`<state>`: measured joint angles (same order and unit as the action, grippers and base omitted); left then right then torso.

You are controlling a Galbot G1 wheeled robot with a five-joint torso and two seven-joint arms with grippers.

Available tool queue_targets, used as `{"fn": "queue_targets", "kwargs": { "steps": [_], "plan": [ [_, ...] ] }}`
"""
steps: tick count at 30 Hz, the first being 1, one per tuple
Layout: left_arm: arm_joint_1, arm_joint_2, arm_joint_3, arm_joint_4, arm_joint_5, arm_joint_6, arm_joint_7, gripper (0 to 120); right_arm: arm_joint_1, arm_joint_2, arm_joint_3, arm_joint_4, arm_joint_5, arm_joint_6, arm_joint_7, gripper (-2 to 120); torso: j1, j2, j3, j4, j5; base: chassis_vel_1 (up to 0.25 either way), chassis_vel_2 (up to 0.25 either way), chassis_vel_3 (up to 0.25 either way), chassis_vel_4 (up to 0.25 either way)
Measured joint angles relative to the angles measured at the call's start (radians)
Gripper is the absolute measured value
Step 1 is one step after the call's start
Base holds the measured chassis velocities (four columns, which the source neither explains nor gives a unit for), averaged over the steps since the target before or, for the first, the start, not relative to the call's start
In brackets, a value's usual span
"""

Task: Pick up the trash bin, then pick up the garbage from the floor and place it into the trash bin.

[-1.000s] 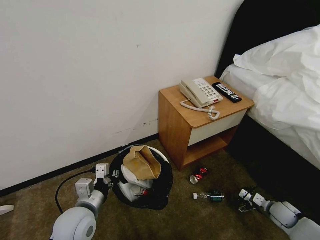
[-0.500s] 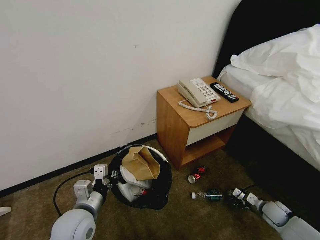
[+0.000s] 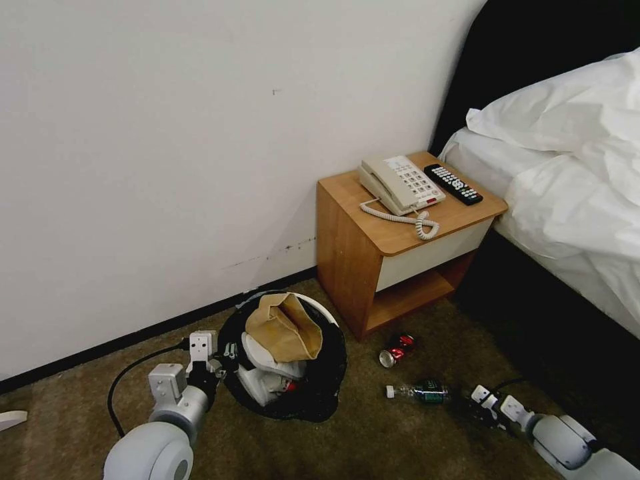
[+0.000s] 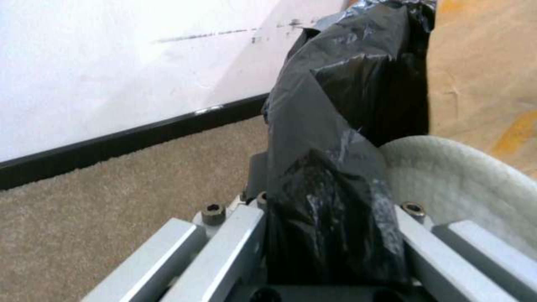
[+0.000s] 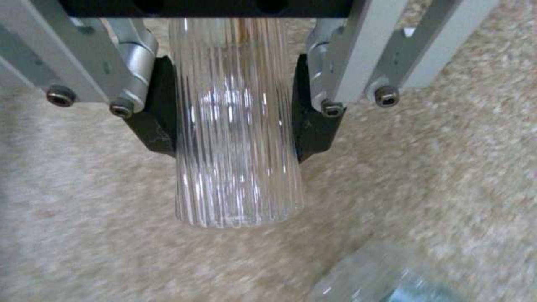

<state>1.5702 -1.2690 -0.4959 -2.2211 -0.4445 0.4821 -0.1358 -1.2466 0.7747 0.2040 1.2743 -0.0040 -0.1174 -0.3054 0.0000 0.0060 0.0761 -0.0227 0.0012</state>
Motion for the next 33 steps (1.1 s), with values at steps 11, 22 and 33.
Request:
{"fn": "queue_targets", "kwargs": {
  "steps": [11,22,33],
  "plan": [
    [-0.005,0.051,0.02,0.0,-0.02,0.02,0.007,4,-0.071,-0.09,0.136,0.192,0.061,0.0,0.054,36,0.0,0.0,0.0,0.0003,-0.0013,0.0,0.0,0.0,0.0],
    [-0.008,0.099,0.01,-0.014,-0.069,0.108,0.032,4,-0.041,-0.164,0.176,0.417,0.185,-0.017,0.143,36,0.0,0.0,0.0,0.0006,-0.0014,0.0,0.0,0.0,0.0],
    [-0.049,0.167,0.022,-0.014,-0.143,0.19,0.048,4,-0.029,-0.192,0.203,0.621,0.275,-0.006,0.226,36,0.0,0.0,0.0,0.0002,-0.0014,0.0,0.0,0.0,0.0]
  ]
}}
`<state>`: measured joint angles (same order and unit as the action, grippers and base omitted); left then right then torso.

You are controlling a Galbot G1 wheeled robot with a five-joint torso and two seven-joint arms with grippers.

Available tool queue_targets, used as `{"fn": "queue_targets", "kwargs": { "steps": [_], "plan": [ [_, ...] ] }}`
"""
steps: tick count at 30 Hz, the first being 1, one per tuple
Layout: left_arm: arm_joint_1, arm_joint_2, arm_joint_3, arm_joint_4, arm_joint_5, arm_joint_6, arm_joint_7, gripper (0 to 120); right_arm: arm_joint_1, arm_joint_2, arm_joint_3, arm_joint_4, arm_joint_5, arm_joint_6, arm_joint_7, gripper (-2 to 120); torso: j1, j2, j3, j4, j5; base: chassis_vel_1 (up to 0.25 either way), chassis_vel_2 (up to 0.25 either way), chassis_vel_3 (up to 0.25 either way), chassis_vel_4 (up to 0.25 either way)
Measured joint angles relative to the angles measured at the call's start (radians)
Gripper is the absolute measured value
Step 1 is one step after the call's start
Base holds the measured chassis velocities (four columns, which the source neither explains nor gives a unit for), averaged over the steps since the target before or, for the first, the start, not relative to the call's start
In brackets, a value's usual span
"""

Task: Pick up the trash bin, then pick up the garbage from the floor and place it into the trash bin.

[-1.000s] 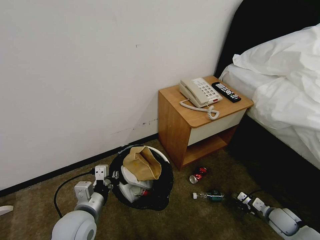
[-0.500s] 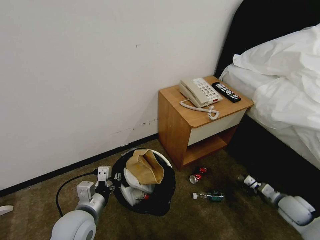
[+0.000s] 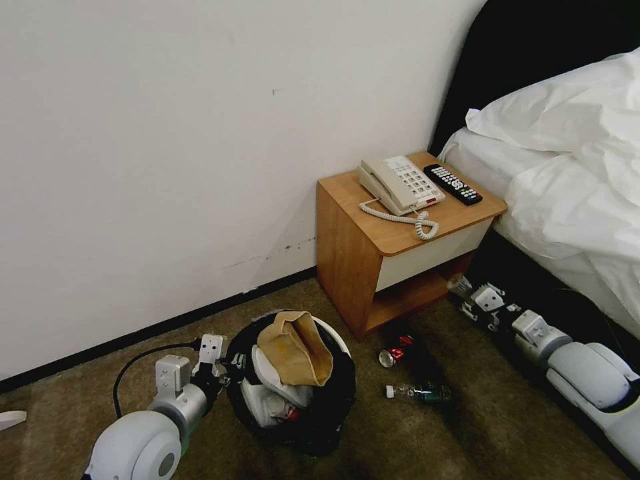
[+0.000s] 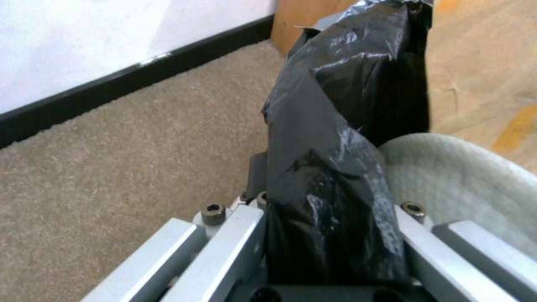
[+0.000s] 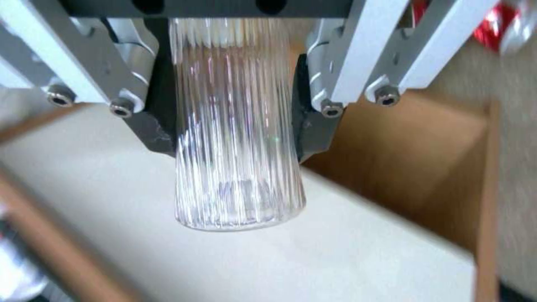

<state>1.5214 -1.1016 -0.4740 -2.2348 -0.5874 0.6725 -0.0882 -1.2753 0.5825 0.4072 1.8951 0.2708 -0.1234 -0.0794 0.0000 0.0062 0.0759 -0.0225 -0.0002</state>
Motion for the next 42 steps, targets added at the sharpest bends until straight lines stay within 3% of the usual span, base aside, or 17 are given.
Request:
{"fn": "queue_targets", "kwargs": {
  "steps": [8,12,19,29,34,37,38,42],
  "plan": [
    [-0.032,0.015,0.029,0.027,-0.027,0.023,-0.009,4,0.015,-0.022,0.008,0.11,0.077,0.014,0.028,36,0.0,0.0,0.0,0.0001,0.0,0.0,0.0,0.0,0.0],
    [-0.052,0.023,0.052,0.036,-0.078,0.041,-0.044,4,0.031,-0.039,0.021,0.171,0.132,0.016,0.04,36,0.0,0.0,0.0,0.0004,0.0001,0.0,0.0,0.0,0.0],
    [-0.079,0.067,0.076,0.038,-0.176,0.056,-0.105,4,0.037,-0.081,0.067,0.272,0.219,0.03,0.05,36,0.0,0.0,0.0,0.0002,0.0,0.0,0.0,0.0,0.0],
    [-0.124,0.097,0.104,0.058,-0.217,0.057,-0.123,4,0.049,-0.113,0.117,0.357,0.331,0.061,0.071,36,0.0,0.0,0.0,0.0001,0.0001,0.0,0.0,0.0,0.0],
    [-0.184,0.113,0.156,0.07,-0.271,0.062,-0.153,4,0.116,-0.113,0.091,0.39,0.505,0.109,0.073,36,0.0,0.0,0.0,0.0003,0.0001,0.0,0.0,0.0,0.0],
    [-0.189,0.114,0.159,0.071,-0.274,0.062,-0.155,4,0.118,-0.112,0.09,0.392,0.514,0.11,0.073,36,0.0,0.0,0.0,0.0003,0.0001,0.0,0.0,0.0,0.0],
    [-0.223,0.117,0.184,0.079,-0.295,0.063,-0.171,4,0.141,-0.109,0.073,0.41,0.603,0.122,0.065,36,0.0,0.0,0.0,0.0003,0.0001,0.0,0.0,0.0,0.0],
    [-0.277,0.112,0.223,0.092,-0.313,0.064,-0.186,4,0.16,-0.095,0.047,0.431,0.694,0.13,0.039,36,0.0,0.0,0.0,0.0002,0.0,0.0,0.0,0.0,0.0]
  ]
}}
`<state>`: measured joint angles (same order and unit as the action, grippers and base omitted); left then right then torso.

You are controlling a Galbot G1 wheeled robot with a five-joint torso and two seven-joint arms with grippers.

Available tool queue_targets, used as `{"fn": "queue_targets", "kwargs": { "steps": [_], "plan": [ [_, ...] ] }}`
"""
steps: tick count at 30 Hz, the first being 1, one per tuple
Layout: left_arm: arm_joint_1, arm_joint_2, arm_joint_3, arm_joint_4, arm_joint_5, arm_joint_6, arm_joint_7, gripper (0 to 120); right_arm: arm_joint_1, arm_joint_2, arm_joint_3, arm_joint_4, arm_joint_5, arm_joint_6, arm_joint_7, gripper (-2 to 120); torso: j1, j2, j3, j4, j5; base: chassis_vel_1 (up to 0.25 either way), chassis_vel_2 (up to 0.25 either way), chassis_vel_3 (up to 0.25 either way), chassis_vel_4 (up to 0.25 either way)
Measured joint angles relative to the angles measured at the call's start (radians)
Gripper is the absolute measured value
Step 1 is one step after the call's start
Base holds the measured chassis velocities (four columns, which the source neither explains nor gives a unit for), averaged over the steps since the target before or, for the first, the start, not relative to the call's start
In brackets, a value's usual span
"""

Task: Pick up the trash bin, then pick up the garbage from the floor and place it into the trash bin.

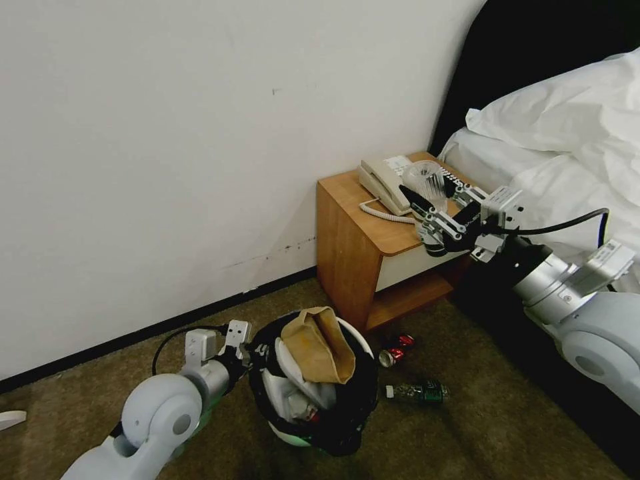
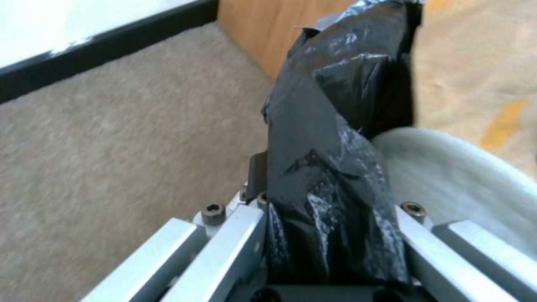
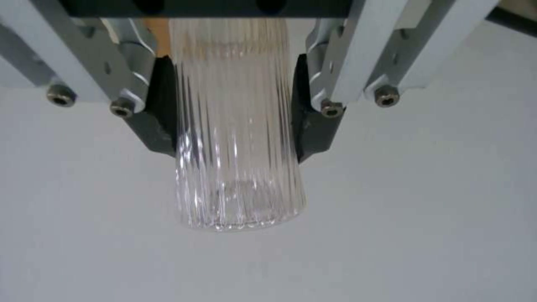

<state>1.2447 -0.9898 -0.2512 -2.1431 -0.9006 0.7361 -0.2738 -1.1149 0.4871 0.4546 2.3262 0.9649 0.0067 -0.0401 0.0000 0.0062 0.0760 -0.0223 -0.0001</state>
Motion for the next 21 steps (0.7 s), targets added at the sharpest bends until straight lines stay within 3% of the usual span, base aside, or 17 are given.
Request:
{"fn": "queue_targets", "kwargs": {
  "steps": [8,17,21],
  "plan": [
    [-0.077,-0.029,0.071,0.029,-0.014,0.0,-0.021,4,-0.02,0.03,-0.031,0.024,0.063,0.013,-0.055,36,0.0,0.0,0.0,-0.0001,0.0002,0.0,0.0,0.0,0.0],
    [-0.183,-0.076,0.159,0.067,-0.085,0.0,-0.088,4,-0.033,0.05,-0.045,0.032,0.088,0.033,-0.131,36,0.0,0.0,0.0,-0.0001,0.0003,0.0,0.0,0.0,0.0],
    [-0.197,-0.094,0.179,0.082,-0.091,0.0,-0.101,4,-0.041,0.056,-0.048,0.041,0.093,0.035,-0.148,36,0.0,0.0,0.0,-0.0001,0.0002,0.0,0.0,0.0,0.0]
  ]
}}
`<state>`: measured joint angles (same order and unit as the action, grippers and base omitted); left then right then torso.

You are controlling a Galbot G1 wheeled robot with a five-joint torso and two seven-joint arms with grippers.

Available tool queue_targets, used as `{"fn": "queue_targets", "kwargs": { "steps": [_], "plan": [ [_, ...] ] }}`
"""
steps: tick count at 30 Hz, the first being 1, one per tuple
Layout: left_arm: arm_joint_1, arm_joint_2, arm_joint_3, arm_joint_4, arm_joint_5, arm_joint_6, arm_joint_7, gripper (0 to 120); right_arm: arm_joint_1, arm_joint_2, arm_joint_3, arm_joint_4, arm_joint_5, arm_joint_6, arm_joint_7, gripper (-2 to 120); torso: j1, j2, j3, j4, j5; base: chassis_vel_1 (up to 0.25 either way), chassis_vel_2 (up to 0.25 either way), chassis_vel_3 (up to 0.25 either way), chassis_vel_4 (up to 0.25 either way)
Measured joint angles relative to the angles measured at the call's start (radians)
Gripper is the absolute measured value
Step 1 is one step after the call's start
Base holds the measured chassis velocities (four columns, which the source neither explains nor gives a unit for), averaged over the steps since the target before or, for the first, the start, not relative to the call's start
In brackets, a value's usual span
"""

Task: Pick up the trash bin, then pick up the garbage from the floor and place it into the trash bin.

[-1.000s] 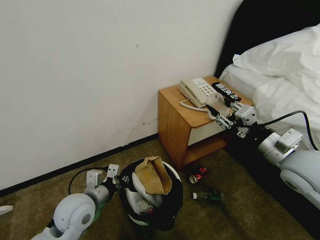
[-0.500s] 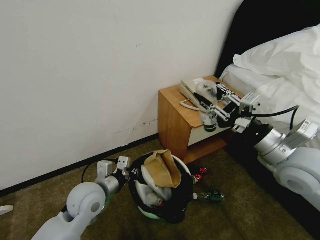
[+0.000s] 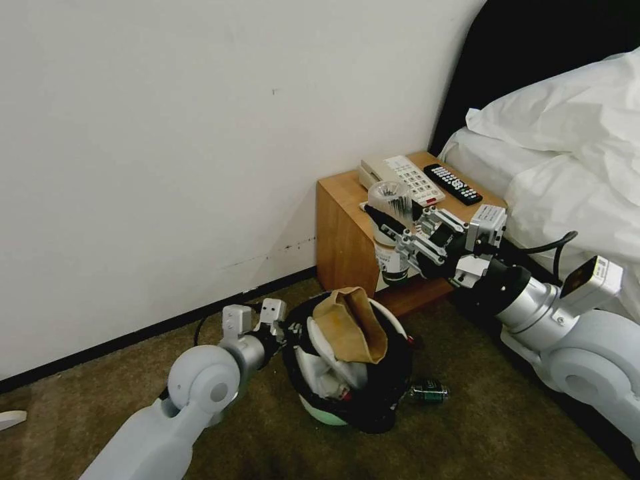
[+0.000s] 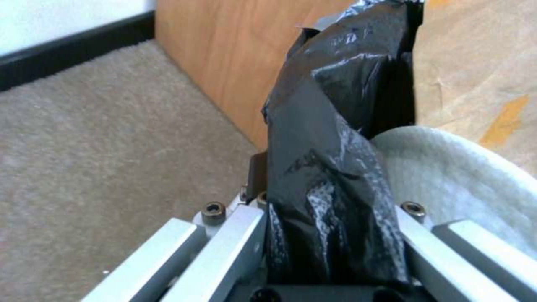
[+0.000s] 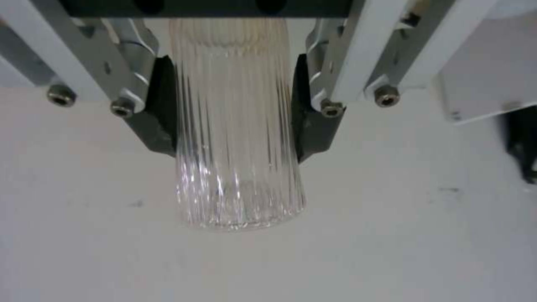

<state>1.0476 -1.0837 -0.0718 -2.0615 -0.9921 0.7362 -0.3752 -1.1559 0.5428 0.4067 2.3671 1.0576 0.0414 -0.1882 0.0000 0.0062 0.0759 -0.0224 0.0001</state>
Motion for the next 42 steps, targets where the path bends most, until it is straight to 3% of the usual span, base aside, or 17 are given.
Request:
{"fn": "queue_targets", "kwargs": {
  "steps": [6,21,34,42],
  "plan": [
    [-0.006,-0.034,0.037,0.024,0.002,0.0,-0.02,4,-0.027,0.015,-0.006,0.006,-0.01,0.002,-0.033,36,0.0,0.0,0.0,0.0,0.0,0.0,0.0,0.0,0.0],
    [-0.013,-0.052,0.058,0.045,-0.008,0.0,-0.046,4,-0.054,0.064,-0.1,0.007,-0.053,-0.004,-0.084,36,0.0,0.0,0.0,0.0001,-0.0002,0.0,0.0,0.0,0.0],
    [-0.014,-0.051,0.042,0.03,-0.072,-0.001,-0.072,4,-0.099,0.103,-0.153,-0.042,-0.122,-0.004,-0.114,36,0.0,0.0,0.0,0.0,-0.0002,0.0,0.0,0.0,0.0],
    [-0.001,-0.046,0.008,0.008,-0.115,-0.001,-0.087,4,-0.114,0.124,-0.176,-0.087,-0.159,0.005,-0.134,36,0.0,0.0,0.0,0.0001,-0.0002,0.0,0.0,0.0,0.0]
  ]
}}
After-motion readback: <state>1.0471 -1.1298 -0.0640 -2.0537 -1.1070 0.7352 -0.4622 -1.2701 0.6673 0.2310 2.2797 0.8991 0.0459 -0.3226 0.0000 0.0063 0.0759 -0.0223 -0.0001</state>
